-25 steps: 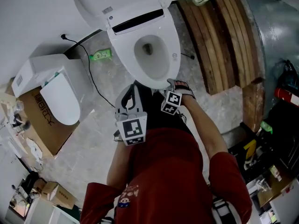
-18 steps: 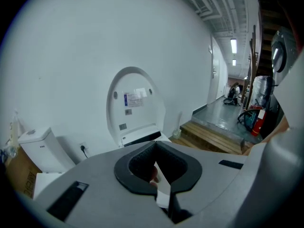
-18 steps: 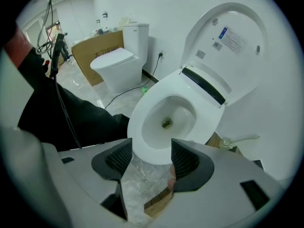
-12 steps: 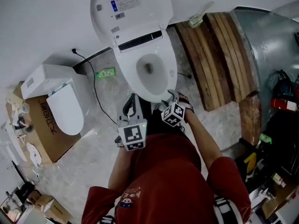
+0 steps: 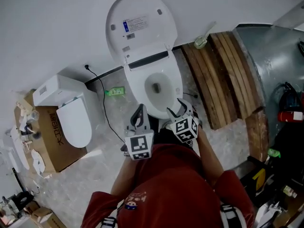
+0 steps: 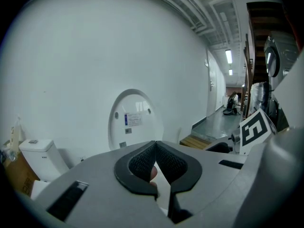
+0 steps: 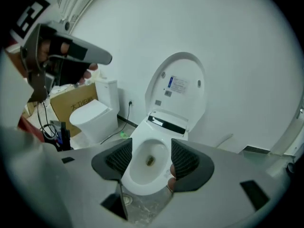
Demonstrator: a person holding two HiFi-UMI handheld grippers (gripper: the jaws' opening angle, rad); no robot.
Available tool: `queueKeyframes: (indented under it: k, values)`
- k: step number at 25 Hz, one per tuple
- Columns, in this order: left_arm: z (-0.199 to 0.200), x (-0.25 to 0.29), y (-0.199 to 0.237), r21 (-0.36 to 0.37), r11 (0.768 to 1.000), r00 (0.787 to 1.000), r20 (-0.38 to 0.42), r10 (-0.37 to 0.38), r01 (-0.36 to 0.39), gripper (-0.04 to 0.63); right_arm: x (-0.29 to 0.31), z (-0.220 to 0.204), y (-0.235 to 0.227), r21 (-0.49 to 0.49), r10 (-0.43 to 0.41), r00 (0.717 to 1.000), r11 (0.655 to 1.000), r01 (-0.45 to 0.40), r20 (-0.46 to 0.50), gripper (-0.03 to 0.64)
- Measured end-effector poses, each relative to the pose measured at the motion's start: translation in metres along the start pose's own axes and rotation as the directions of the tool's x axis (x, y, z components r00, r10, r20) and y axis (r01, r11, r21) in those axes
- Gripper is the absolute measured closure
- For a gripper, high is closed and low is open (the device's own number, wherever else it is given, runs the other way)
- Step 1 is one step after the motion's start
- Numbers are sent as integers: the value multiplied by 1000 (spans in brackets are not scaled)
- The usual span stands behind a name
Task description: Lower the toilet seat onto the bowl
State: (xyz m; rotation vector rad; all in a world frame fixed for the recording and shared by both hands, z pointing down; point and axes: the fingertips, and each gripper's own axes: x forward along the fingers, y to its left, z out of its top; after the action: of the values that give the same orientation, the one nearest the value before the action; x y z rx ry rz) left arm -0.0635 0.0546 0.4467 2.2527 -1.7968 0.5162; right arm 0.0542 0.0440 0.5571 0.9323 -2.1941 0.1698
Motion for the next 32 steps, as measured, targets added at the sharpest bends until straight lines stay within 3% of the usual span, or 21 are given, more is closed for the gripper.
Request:
queueKeyframes:
  k: [8,18,21,26,30,32]
  values:
    - [36,-7,-4,-3,1000,995,96,-6,6,584,-54,57,-34,140,-105,976,987,79,189,373]
    - [104,-23,12,-17,999,965,259,39,-35,584,-129,131,-81,218,-254,874,960,176,414,373]
    - [123,-30,18,-26,998,950,307,62,-56,584,-149,149,-89,220,-284,835,955,201,470,373]
    - [149,-39,29,-69,995,924,369,96,-76,584,-181,178,-99,217,-322,742,946,239,588,373]
    - [163,-47,33,-28,993,901,418,117,-115,584,-208,195,-107,256,-385,644,923,288,661,373]
    - [174,-53,31,-19,991,880,457,127,-133,584,-214,198,-109,264,-400,623,916,303,673,373]
